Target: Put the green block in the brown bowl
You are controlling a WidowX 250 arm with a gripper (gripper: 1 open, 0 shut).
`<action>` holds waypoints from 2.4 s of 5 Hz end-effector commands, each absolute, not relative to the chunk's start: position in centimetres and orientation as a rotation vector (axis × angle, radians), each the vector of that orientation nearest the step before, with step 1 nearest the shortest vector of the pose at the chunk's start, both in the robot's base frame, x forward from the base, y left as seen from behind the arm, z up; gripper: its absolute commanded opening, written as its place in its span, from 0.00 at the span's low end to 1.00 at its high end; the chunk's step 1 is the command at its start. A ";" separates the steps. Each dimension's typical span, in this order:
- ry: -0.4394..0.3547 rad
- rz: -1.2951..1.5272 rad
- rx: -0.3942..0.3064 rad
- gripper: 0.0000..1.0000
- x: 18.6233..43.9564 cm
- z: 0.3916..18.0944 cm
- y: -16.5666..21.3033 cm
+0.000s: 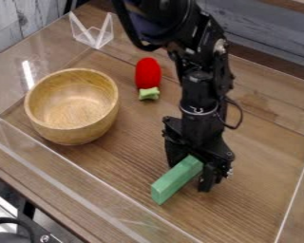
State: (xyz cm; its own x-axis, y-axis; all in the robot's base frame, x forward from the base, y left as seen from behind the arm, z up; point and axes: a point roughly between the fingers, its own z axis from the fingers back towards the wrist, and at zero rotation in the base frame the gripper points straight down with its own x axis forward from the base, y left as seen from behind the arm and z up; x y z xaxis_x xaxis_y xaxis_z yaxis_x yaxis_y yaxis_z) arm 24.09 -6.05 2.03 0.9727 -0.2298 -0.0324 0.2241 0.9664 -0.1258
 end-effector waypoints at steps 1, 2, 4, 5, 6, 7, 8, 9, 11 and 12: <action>0.017 -0.207 -0.132 1.00 24.7 2.7 -5.7; 0.020 -0.194 -0.139 1.00 24.8 2.8 -5.6; 0.029 -0.175 -0.149 1.00 25.0 2.9 -5.4; 0.035 -0.169 -0.151 1.00 25.1 2.8 -5.4; 0.041 -0.165 -0.149 0.00 25.1 2.7 -5.3; 0.039 -0.157 -0.147 0.00 25.2 3.6 -5.1; 0.030 -0.153 -0.147 0.00 25.2 4.9 -4.9; -0.013 -0.096 -0.142 0.00 26.2 7.8 -4.5; -0.066 0.055 -0.111 0.00 27.1 11.5 1.4; -0.074 0.081 -0.084 0.00 26.9 11.7 5.8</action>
State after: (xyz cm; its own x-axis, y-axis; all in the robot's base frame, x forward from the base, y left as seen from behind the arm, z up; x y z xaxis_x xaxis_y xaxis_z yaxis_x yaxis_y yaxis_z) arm 26.15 5.71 10.19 0.9950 0.0994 0.0116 -0.0978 0.9904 -0.0975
